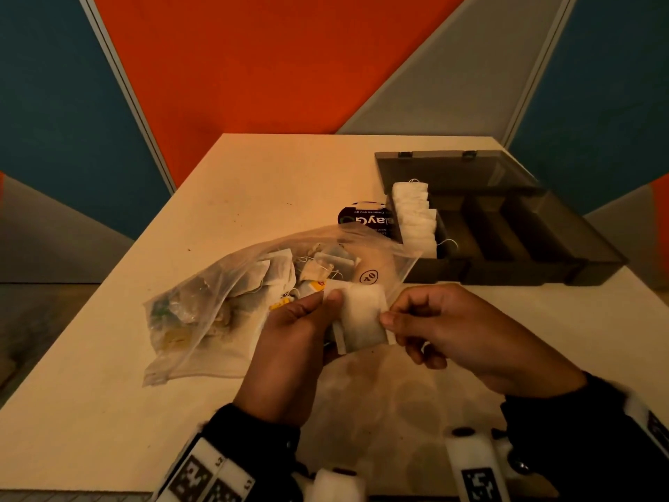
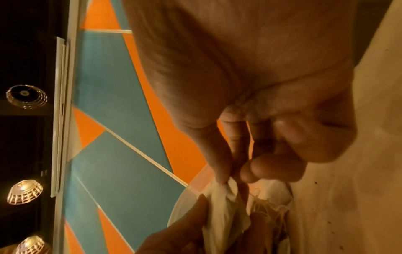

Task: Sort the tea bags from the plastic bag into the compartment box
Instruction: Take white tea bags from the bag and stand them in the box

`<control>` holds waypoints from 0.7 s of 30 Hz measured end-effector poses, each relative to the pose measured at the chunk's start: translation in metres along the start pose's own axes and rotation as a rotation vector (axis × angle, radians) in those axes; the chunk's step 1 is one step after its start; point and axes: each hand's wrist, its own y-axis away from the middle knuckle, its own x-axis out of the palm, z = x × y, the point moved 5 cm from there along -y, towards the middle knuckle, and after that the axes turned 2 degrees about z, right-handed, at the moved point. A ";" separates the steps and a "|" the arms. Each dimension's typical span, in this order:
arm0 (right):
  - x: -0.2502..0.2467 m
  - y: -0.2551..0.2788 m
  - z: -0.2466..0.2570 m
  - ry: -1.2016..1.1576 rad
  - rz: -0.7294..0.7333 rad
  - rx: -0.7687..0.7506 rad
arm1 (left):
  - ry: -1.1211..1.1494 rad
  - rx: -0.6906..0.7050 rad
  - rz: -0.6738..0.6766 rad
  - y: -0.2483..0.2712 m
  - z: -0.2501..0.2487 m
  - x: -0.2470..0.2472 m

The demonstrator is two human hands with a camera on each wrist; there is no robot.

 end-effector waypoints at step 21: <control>-0.014 -0.006 0.027 0.173 -0.151 -0.240 | -0.111 0.002 0.133 0.007 0.001 0.005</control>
